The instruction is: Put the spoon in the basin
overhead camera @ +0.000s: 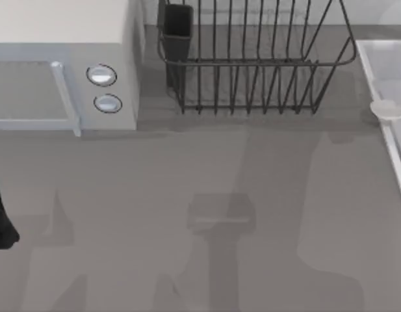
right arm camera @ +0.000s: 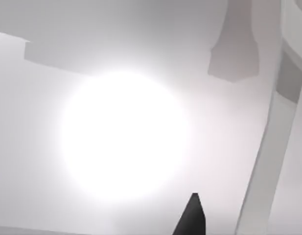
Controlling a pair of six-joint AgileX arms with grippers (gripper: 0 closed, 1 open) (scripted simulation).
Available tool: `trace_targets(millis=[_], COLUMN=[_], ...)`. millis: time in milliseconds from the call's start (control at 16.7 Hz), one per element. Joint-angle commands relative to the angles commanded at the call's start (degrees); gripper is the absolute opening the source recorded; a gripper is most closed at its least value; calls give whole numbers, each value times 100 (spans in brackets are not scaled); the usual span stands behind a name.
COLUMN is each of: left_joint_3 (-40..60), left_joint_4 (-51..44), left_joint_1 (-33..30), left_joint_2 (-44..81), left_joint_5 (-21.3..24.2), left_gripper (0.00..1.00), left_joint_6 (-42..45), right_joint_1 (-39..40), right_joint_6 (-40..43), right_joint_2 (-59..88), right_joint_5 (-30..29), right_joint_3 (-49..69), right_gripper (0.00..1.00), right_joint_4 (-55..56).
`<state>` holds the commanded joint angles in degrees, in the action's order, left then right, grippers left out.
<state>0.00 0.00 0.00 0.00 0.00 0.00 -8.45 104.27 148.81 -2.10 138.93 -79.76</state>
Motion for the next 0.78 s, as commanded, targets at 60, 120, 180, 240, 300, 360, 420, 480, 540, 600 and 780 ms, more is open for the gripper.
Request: trace_targets(millis=[60,120,180,240,300,360,420,480,540,600,780], left_joint_3=[0,0,0,0,0,0,0,0,0,0,0], left_joint_4=[0,0,0,0,0,0,0,0,0,0,0], left_joint_1=[0,0,0,0,0,0,0,0,0,0,0], left_joint_2=[0,0,0,0,0,0,0,0,0,0,0], left_joint_5=[0,0,0,0,0,0,0,0,0,0,0], left_gripper=[100,100,100,100,100,100,100,100,100,100,100], left_joint_6=[0,0,0,0,0,0,0,0,0,0,0], right_joint_1=[0,0,0,0,0,0,0,0,0,0,0], right_joint_6=[0,0,0,0,0,0,0,0,0,0,0], right_joint_2=[0,0,0,0,0,0,0,0,0,0,0], right_joint_5=[0,0,0,0,0,0,0,0,0,0,0], right_joint_3=[0,0,0,0,0,0,0,0,0,0,0], right_gripper=[45,53,60,68,75,83,90,98,100,100,100], right_joint_4=[0,0,0,0,0,0,0,0,0,0,0])
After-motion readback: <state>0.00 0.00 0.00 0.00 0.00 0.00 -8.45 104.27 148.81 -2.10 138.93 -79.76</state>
